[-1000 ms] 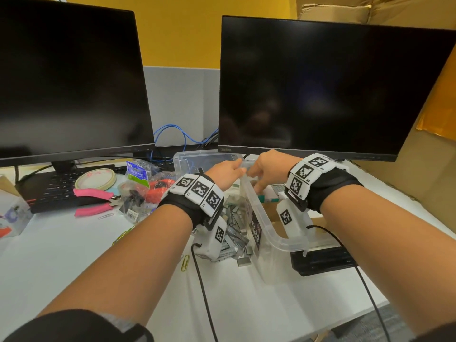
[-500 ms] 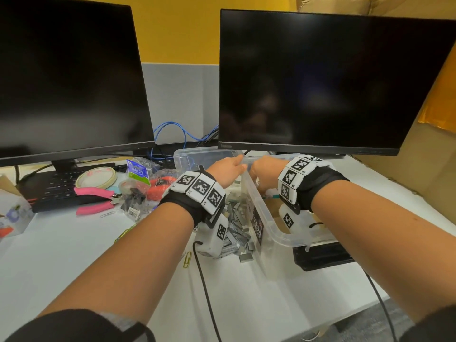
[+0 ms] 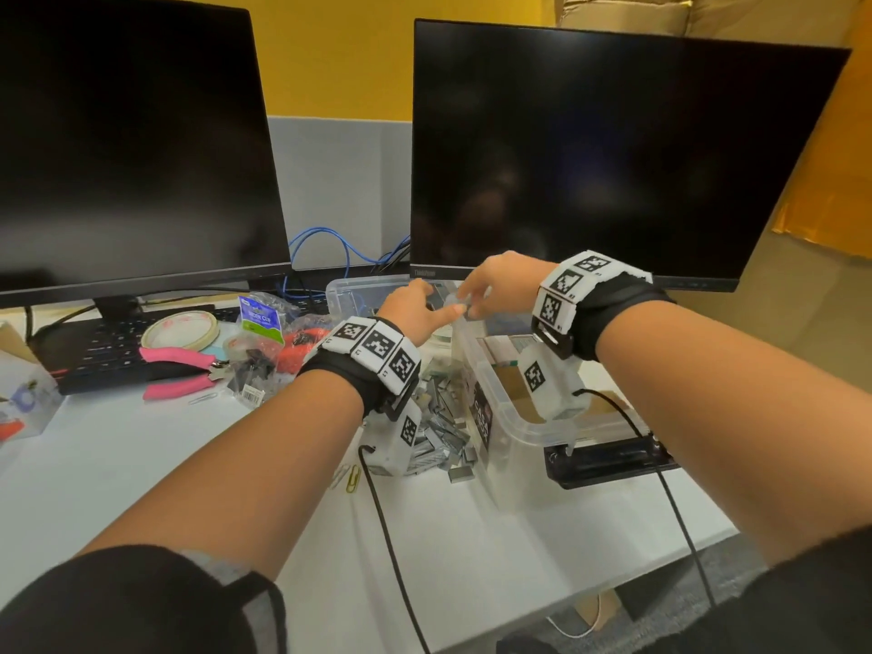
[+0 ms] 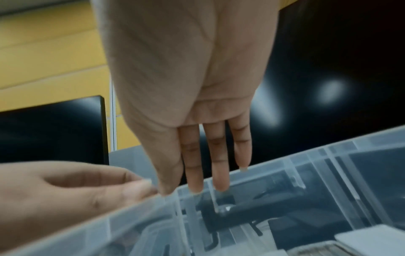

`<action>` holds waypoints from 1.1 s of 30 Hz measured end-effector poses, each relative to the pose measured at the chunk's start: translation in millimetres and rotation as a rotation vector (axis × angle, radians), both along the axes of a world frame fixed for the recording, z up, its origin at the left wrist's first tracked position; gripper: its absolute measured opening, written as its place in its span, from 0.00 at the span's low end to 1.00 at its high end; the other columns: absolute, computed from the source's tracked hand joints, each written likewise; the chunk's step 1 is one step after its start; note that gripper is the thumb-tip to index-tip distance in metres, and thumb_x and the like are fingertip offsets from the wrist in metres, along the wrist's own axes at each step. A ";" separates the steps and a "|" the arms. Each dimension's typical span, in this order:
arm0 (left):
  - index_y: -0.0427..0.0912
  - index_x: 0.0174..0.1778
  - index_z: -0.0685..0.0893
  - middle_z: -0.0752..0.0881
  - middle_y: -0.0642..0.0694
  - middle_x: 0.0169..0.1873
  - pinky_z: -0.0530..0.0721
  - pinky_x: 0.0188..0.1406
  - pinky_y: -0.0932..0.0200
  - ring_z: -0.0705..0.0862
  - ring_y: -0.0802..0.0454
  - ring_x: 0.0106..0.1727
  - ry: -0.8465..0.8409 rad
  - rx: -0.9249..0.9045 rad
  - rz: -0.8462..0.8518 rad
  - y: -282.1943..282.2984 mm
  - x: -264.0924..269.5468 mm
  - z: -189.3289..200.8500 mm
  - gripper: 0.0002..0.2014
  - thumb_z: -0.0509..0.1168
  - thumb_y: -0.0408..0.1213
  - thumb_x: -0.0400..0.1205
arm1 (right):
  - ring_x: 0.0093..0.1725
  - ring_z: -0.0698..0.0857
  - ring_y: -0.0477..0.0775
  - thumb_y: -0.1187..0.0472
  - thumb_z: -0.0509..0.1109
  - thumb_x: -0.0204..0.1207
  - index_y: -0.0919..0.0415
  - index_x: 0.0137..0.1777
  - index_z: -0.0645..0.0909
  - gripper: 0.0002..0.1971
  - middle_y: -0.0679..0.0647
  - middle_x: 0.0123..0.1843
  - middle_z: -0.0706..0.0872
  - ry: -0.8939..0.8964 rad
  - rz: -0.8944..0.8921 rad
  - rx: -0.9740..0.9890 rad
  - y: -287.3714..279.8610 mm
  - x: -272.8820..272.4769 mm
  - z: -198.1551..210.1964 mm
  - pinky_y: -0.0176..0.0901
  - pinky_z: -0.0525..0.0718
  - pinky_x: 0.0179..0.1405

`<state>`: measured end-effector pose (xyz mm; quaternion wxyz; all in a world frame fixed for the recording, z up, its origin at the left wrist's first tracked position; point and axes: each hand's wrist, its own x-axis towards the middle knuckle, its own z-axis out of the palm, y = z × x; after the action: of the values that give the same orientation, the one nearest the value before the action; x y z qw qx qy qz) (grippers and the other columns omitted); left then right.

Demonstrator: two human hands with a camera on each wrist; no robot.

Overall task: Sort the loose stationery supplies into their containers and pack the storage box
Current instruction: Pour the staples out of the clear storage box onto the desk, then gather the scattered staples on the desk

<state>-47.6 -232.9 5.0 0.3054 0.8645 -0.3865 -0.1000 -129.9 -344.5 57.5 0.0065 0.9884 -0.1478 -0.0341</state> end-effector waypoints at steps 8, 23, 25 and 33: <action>0.46 0.80 0.64 0.72 0.43 0.75 0.72 0.67 0.56 0.73 0.46 0.73 -0.109 0.189 -0.161 13.4 3.9 15.2 0.28 0.60 0.30 0.83 | 0.48 0.88 0.54 0.48 0.63 0.81 0.58 0.69 0.76 0.21 0.52 0.54 0.88 0.105 -0.155 0.360 14.9 -7.1 7.1 0.35 0.80 0.32; 0.50 0.71 0.75 0.65 0.47 0.79 0.73 0.64 0.60 0.71 0.46 0.75 -0.289 0.193 -0.315 5.3 -3.9 8.6 0.29 0.55 0.18 0.78 | 0.37 0.82 0.45 0.47 0.73 0.73 0.65 0.60 0.82 0.23 0.50 0.43 0.86 0.443 -0.155 0.060 30.9 -26.7 15.0 0.32 0.78 0.34; 0.52 0.68 0.77 0.72 0.45 0.75 0.74 0.65 0.55 0.74 0.45 0.71 -0.289 0.198 -0.321 4.7 -4.4 8.9 0.23 0.61 0.25 0.80 | 0.36 0.82 0.43 0.46 0.74 0.71 0.63 0.58 0.82 0.23 0.48 0.40 0.86 0.438 -0.141 0.052 26.4 -28.4 14.8 0.35 0.82 0.40; 0.46 0.61 0.83 0.76 0.44 0.63 0.76 0.65 0.48 0.77 0.45 0.62 -0.330 0.167 -0.346 -7.1 -12.3 14.7 0.20 0.70 0.51 0.76 | 0.44 0.85 0.46 0.45 0.74 0.71 0.53 0.58 0.85 0.19 0.47 0.44 0.87 0.365 -0.215 0.097 13.1 -45.4 28.9 0.38 0.83 0.43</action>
<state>-60.0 -240.0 19.7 0.1441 0.8122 -0.5639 -0.0399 -175.4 -331.3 86.4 -0.0182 0.9434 -0.2471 -0.2203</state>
